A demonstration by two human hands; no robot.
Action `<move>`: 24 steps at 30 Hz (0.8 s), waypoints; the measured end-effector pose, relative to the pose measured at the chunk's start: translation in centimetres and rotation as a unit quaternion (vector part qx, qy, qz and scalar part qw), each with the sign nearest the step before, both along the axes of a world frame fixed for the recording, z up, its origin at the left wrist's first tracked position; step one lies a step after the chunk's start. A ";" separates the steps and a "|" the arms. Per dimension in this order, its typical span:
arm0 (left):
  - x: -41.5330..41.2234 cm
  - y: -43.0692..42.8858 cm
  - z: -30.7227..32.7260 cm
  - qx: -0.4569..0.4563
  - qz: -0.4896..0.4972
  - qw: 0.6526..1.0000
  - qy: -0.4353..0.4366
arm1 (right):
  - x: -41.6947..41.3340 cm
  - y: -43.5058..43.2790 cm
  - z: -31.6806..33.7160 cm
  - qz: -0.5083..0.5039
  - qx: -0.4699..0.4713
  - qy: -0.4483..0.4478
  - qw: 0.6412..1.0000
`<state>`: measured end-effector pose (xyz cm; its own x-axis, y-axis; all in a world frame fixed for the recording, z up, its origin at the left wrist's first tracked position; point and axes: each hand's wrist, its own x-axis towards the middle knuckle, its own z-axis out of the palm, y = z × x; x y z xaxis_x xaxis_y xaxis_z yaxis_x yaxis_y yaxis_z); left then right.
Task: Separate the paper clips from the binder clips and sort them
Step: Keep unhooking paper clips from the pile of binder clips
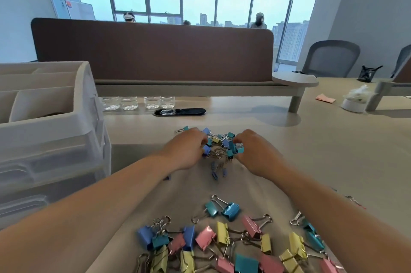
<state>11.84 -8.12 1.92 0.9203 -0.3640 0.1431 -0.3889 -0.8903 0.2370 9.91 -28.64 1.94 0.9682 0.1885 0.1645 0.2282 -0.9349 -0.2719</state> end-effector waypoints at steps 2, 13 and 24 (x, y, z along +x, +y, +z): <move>1.3 -0.2 0.0 0.009 0.002 1.000 0.001 | 1.4 -0.2 0.2 0.000 -0.009 0.009 1.000; 3.1 -1.4 -1.1 0.071 -0.014 0.997 0.032 | 4.0 0.7 -0.5 0.048 -0.040 0.053 0.997; 2.6 -1.1 -1.2 0.046 -0.008 0.998 0.036 | 4.1 0.3 -1.5 0.049 -0.022 0.002 0.999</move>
